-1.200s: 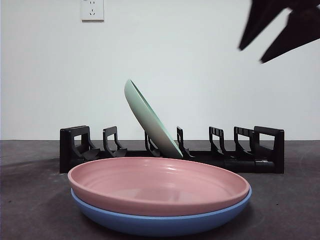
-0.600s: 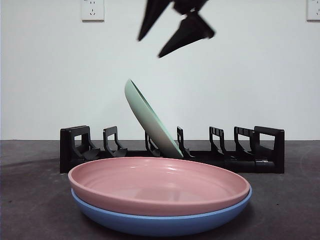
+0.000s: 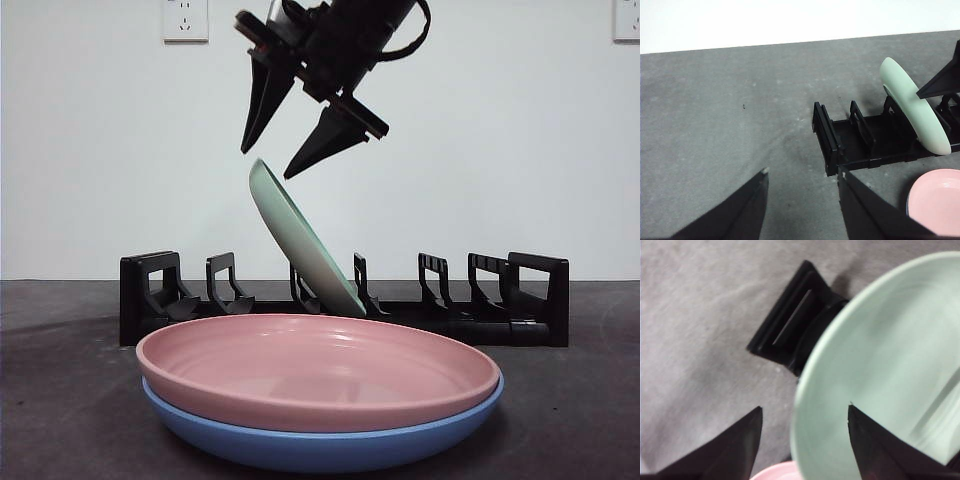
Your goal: Place the plate
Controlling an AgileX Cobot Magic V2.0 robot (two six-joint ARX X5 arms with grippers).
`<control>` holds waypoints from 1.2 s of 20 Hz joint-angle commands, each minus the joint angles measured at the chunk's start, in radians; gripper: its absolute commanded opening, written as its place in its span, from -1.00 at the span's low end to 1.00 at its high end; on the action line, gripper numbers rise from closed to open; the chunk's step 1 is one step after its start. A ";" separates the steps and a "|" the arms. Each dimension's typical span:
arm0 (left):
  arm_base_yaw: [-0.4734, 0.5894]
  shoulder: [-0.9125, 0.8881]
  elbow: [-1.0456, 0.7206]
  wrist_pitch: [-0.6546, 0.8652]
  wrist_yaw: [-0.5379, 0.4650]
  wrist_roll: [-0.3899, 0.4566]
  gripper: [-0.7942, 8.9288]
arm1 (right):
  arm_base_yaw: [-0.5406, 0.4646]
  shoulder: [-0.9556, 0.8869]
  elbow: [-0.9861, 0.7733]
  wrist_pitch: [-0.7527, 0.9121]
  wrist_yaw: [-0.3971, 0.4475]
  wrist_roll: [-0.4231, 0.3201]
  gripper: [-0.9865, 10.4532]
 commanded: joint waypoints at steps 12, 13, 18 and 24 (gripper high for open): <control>0.000 0.004 0.014 0.008 -0.002 0.026 -0.38 | 0.032 0.050 0.031 0.015 -0.004 0.031 -0.76; 0.000 0.004 0.014 0.008 -0.002 0.026 -0.38 | 0.035 0.050 0.031 0.014 -0.004 0.030 -0.81; 0.000 0.004 0.014 0.008 -0.002 0.037 -0.38 | 0.035 0.045 0.042 -0.048 -0.016 0.025 -0.81; 0.000 0.004 0.014 0.012 -0.002 0.040 -0.38 | 0.035 0.014 0.143 -0.161 -0.078 -0.020 -0.81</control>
